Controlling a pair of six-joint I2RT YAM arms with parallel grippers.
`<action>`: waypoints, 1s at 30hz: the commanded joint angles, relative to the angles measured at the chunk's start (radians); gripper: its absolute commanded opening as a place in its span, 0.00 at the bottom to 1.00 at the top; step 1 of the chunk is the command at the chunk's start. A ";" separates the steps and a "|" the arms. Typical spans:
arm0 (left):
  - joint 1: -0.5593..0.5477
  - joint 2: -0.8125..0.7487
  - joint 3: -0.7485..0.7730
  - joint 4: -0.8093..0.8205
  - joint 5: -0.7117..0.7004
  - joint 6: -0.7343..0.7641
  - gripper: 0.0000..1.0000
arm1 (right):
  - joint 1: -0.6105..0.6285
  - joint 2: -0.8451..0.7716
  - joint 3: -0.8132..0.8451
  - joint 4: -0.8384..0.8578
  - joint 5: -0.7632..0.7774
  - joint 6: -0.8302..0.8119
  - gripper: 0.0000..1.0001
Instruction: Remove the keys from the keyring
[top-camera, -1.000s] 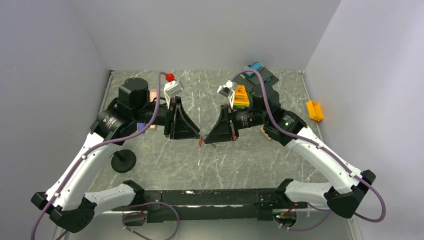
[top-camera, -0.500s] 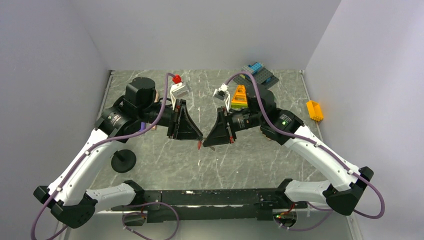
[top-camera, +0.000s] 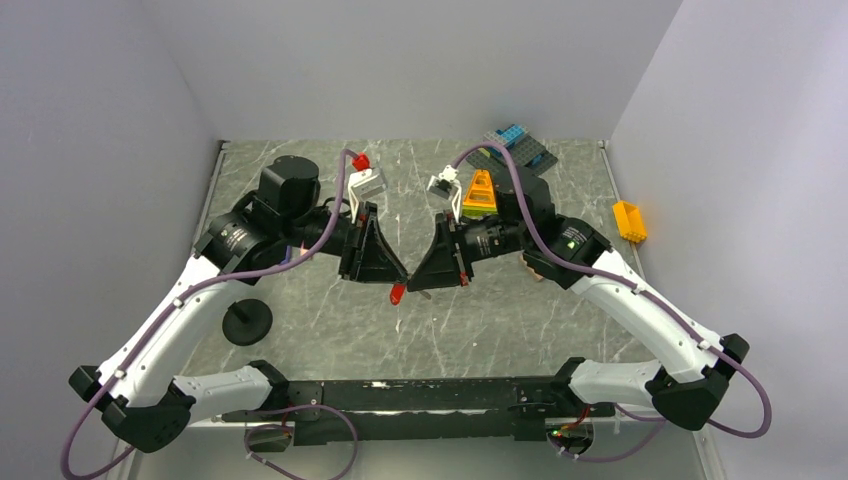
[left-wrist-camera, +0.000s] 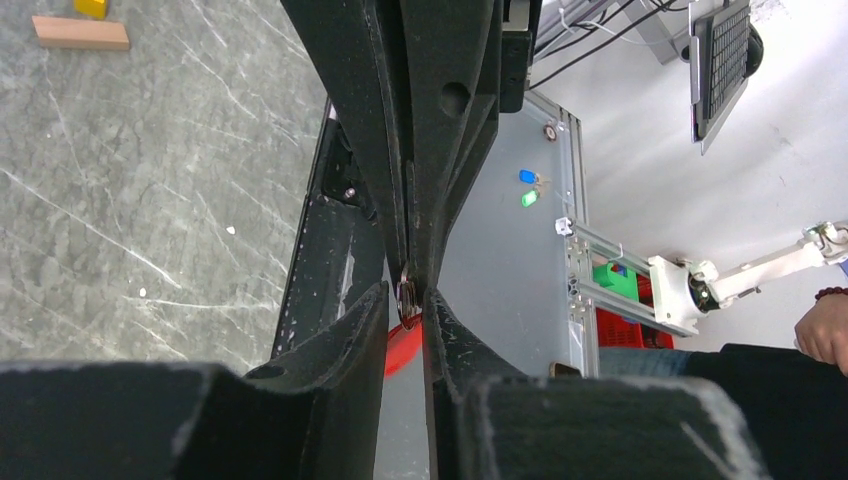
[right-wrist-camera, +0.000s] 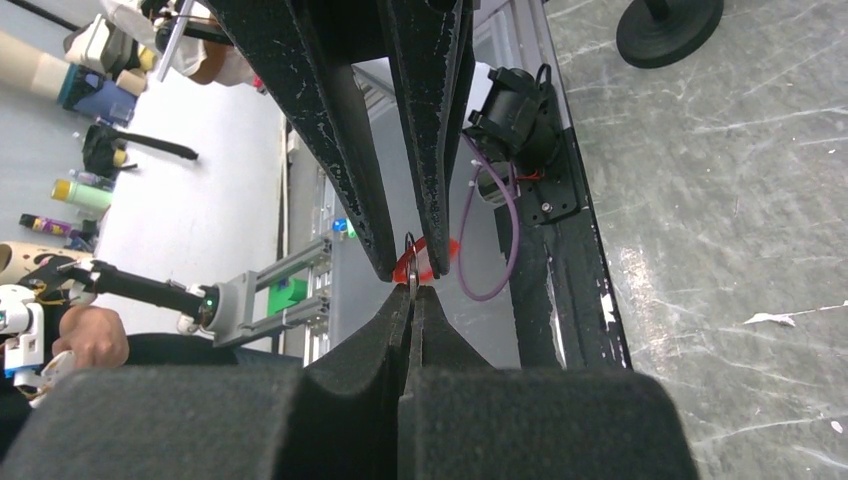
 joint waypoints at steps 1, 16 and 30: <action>-0.006 -0.004 0.037 0.055 -0.017 -0.017 0.24 | 0.011 0.000 0.051 -0.013 0.011 -0.022 0.00; -0.010 0.008 0.039 0.094 -0.001 -0.066 0.27 | 0.018 -0.009 0.056 -0.037 0.035 -0.044 0.00; -0.043 0.024 0.062 0.071 -0.031 -0.061 0.20 | 0.024 -0.015 0.062 -0.043 0.045 -0.048 0.00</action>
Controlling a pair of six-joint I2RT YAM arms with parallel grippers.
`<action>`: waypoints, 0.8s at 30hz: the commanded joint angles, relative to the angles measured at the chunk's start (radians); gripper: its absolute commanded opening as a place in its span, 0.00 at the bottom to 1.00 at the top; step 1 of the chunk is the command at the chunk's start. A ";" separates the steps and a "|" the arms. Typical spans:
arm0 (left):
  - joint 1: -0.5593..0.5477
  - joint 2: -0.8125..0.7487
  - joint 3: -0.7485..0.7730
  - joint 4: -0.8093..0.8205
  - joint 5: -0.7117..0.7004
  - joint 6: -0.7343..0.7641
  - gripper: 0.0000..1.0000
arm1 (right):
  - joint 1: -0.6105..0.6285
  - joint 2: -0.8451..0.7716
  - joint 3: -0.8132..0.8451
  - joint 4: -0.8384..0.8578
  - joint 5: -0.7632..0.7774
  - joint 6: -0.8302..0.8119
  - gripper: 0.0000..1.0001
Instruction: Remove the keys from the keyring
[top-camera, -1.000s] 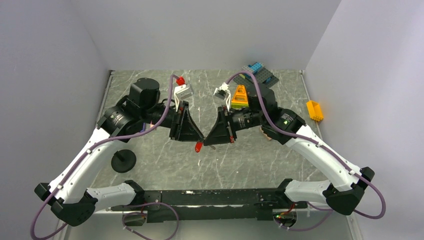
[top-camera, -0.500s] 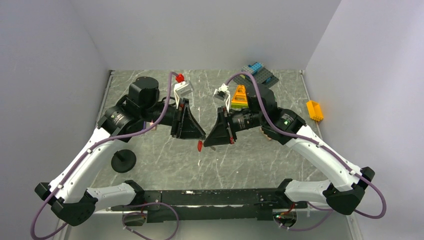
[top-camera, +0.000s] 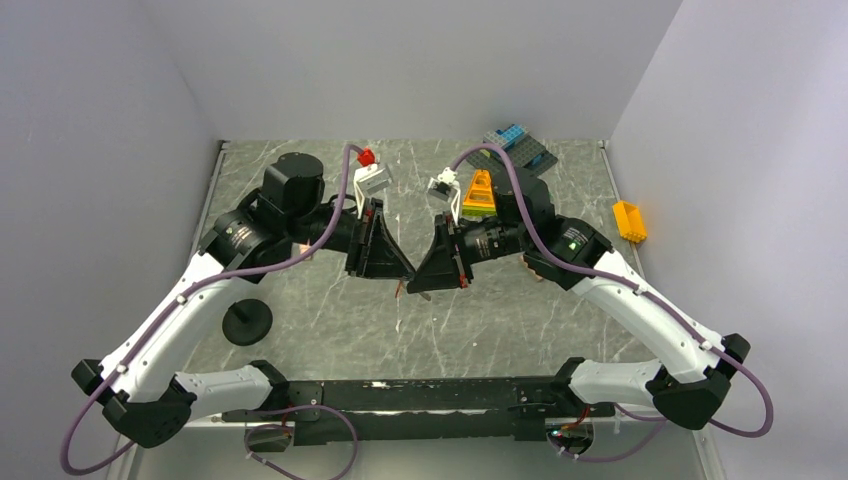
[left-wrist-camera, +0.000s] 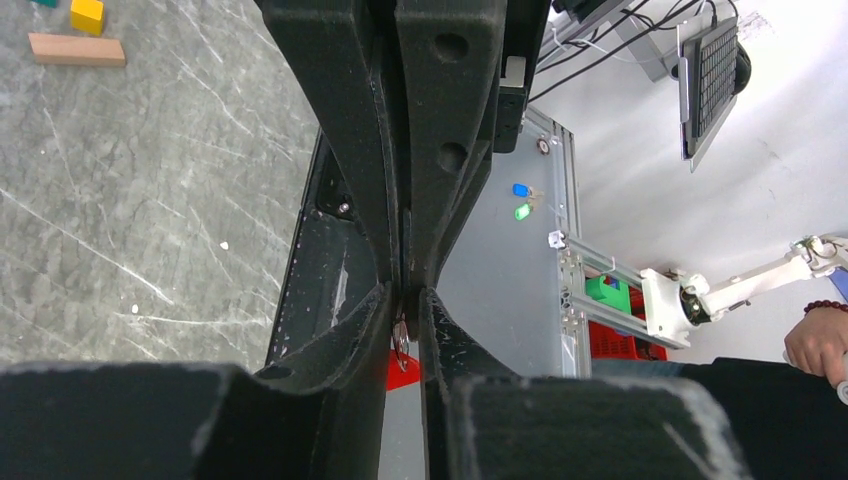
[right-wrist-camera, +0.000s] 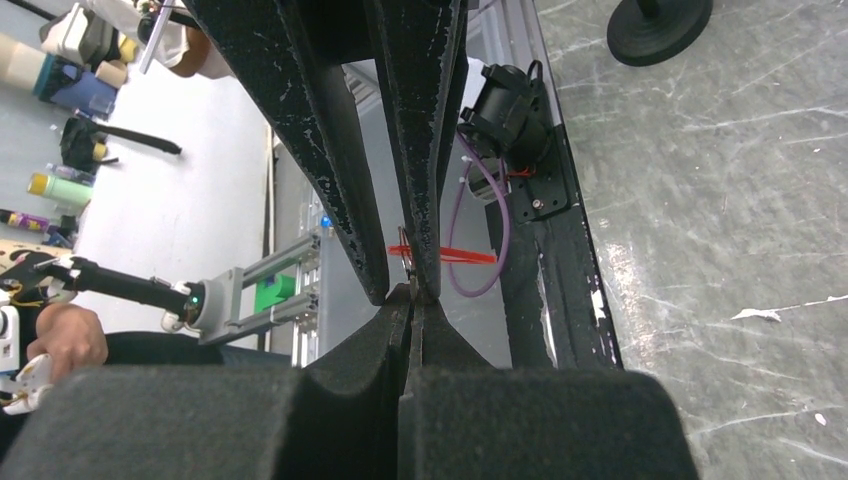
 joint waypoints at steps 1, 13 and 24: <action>-0.012 0.006 0.047 0.018 0.000 0.001 0.19 | 0.007 -0.019 0.044 -0.009 0.016 -0.017 0.00; -0.015 0.014 0.069 -0.038 0.001 0.024 0.18 | 0.009 -0.047 0.032 0.018 0.036 -0.011 0.00; -0.016 -0.010 0.039 0.015 -0.013 -0.020 0.22 | 0.011 -0.068 0.026 0.017 0.042 -0.006 0.00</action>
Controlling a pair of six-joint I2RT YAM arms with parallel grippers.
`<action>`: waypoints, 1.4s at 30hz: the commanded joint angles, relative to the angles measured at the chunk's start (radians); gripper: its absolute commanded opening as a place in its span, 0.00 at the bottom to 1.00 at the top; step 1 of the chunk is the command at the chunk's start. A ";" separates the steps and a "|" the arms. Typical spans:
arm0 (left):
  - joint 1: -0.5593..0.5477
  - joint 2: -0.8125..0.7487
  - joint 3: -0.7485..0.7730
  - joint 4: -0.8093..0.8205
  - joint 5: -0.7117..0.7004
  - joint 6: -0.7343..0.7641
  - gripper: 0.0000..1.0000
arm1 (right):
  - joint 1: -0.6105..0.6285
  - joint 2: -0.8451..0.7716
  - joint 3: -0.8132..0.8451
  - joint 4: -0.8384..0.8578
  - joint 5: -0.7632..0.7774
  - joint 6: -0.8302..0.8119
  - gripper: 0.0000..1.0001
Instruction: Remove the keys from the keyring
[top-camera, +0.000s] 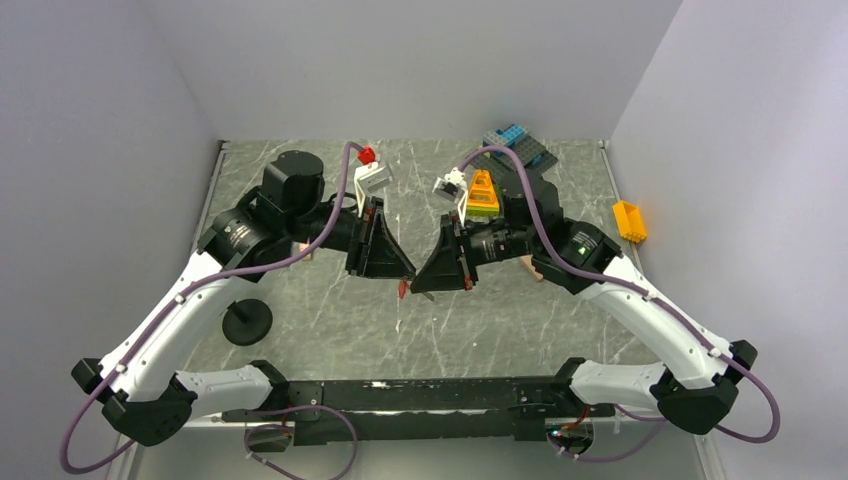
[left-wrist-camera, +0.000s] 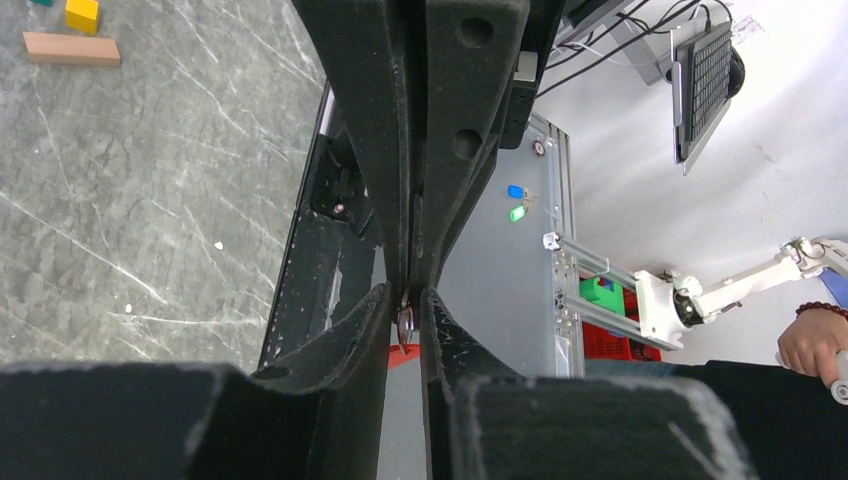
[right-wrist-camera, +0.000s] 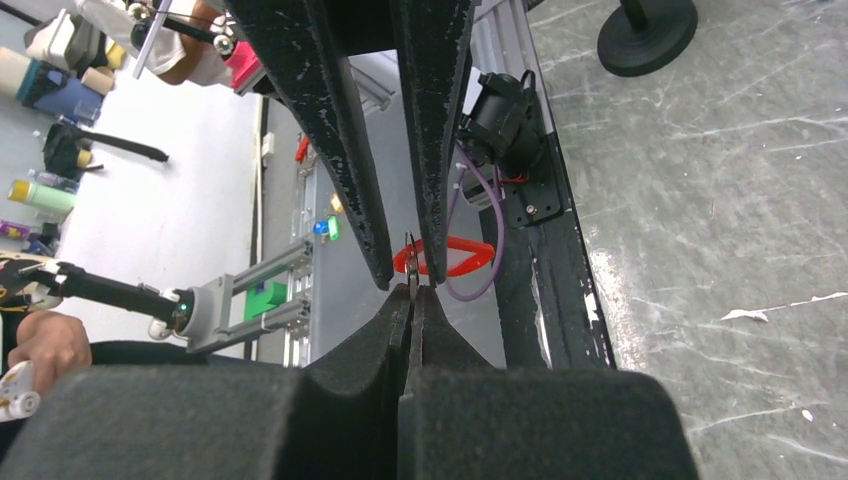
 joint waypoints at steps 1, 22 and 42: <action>-0.006 -0.020 0.008 0.032 -0.006 -0.010 0.22 | 0.007 -0.039 0.023 0.026 0.013 0.001 0.00; -0.007 -0.028 0.014 0.063 -0.009 -0.043 0.00 | 0.012 -0.082 0.017 0.030 0.054 0.003 0.00; -0.007 -0.070 -0.026 0.210 -0.095 -0.209 0.00 | 0.013 -0.144 -0.062 0.205 0.141 0.078 0.41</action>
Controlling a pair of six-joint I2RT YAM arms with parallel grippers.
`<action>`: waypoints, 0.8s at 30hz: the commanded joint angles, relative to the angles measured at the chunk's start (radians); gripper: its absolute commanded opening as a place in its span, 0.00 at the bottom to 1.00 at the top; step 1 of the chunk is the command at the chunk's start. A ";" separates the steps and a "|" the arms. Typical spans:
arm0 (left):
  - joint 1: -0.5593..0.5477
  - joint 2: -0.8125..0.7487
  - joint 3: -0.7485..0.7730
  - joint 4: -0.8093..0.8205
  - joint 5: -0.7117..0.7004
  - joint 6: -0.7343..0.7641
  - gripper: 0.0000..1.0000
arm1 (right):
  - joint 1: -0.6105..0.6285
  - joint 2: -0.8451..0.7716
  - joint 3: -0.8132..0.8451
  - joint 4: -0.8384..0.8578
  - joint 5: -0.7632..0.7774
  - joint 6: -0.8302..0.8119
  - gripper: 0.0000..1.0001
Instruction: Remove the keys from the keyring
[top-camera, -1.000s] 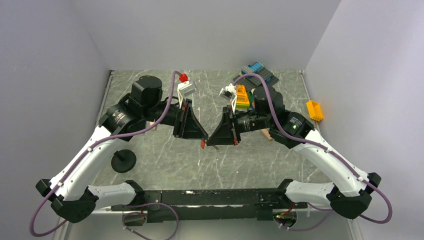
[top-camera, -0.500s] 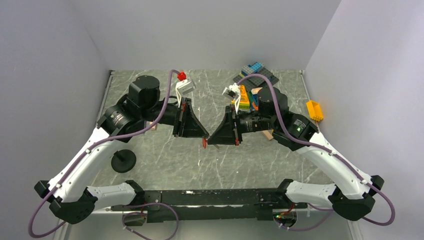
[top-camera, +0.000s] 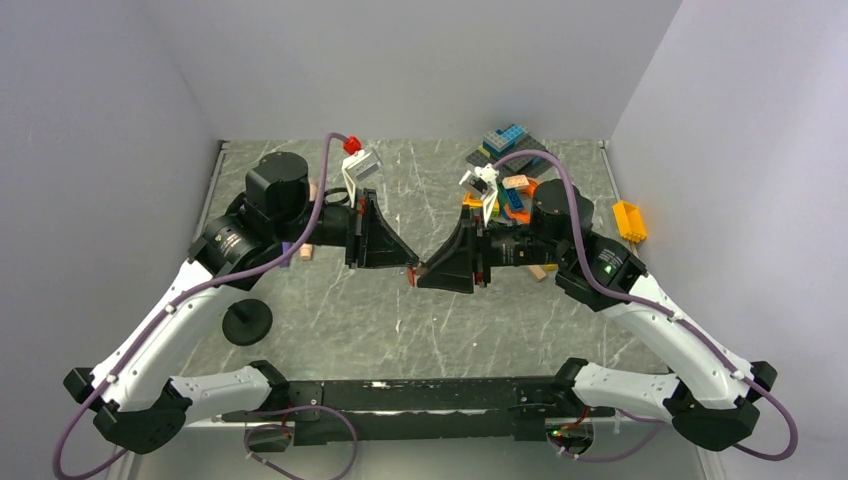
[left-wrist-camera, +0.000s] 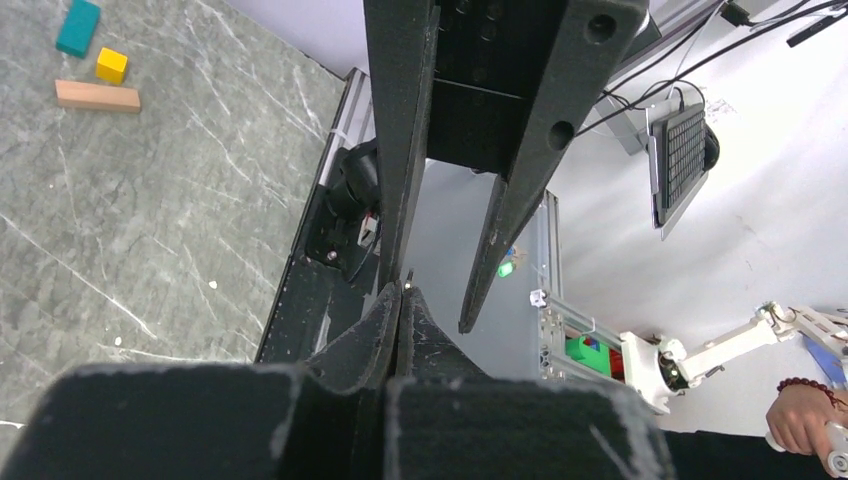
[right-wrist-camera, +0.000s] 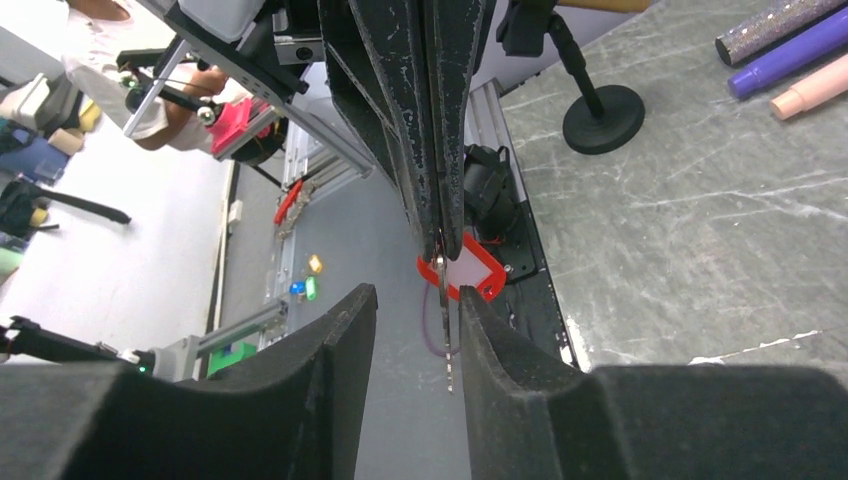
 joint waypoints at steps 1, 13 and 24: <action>-0.001 -0.027 -0.004 0.081 -0.021 -0.051 0.00 | 0.004 -0.023 -0.014 0.102 0.027 0.036 0.42; -0.001 -0.043 -0.006 0.164 -0.027 -0.125 0.00 | 0.004 -0.072 -0.070 0.257 0.136 0.081 0.34; -0.001 -0.058 -0.017 0.214 -0.040 -0.161 0.00 | 0.004 -0.061 -0.077 0.321 0.157 0.110 0.00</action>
